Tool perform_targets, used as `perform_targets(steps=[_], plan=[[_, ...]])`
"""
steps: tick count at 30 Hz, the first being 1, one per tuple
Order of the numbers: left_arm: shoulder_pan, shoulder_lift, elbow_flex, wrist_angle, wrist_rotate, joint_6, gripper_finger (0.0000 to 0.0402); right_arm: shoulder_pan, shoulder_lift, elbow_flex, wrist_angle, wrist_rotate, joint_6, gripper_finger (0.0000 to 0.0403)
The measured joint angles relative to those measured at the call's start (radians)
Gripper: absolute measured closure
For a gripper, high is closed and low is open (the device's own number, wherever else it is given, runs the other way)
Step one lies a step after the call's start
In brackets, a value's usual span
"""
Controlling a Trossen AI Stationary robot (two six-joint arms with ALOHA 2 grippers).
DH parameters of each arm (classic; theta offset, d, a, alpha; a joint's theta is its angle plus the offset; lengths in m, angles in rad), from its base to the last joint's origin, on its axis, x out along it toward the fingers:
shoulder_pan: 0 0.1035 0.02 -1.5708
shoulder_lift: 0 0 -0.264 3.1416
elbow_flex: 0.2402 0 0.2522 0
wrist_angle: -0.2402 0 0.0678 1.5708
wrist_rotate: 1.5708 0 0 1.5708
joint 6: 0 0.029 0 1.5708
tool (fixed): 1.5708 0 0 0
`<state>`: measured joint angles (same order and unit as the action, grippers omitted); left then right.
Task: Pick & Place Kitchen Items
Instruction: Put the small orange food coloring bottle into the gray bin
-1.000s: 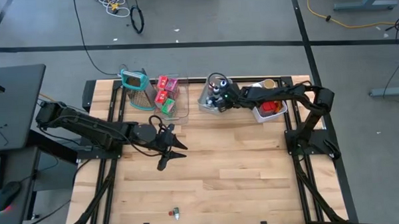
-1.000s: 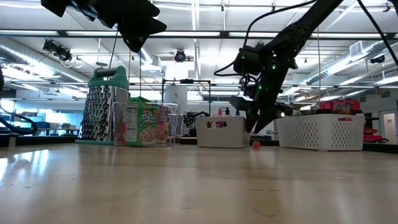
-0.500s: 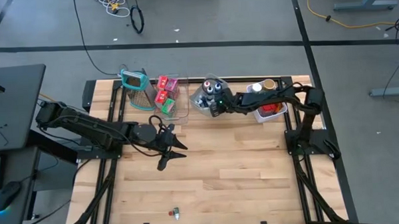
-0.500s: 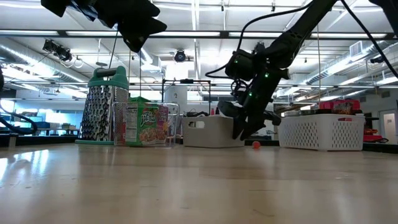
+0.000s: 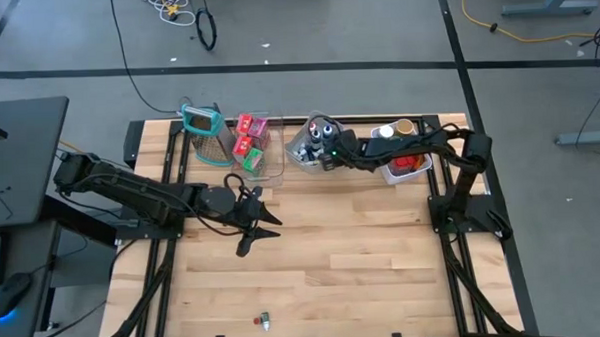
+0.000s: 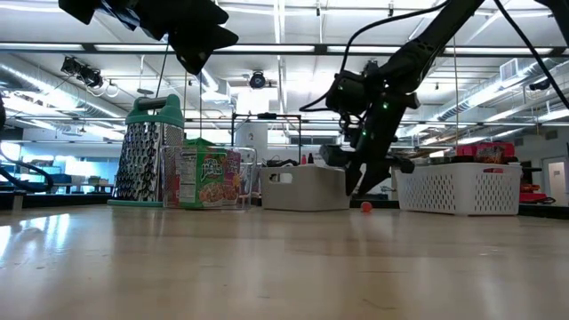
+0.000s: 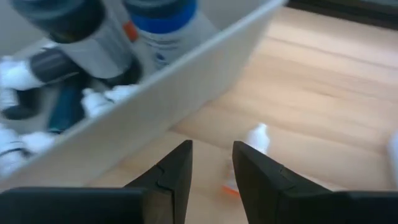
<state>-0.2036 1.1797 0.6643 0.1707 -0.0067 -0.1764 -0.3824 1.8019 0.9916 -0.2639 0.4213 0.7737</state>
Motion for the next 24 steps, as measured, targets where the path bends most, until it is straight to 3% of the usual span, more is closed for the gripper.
perform_targets(steps=[6, 24], plan=[[0.000, 0.000, 0.000, 0.000, 0.000, 0.000, 0.0248, 0.000, 0.000, 0.000, -0.083, 0.101, 0.084, 0.0277], [0.000, 0.000, 0.000, 0.001, 0.003, -0.003, 0.0248, 0.008, 0.143, 0.002, 0.005, 0.146, 0.121, 0.0277]])
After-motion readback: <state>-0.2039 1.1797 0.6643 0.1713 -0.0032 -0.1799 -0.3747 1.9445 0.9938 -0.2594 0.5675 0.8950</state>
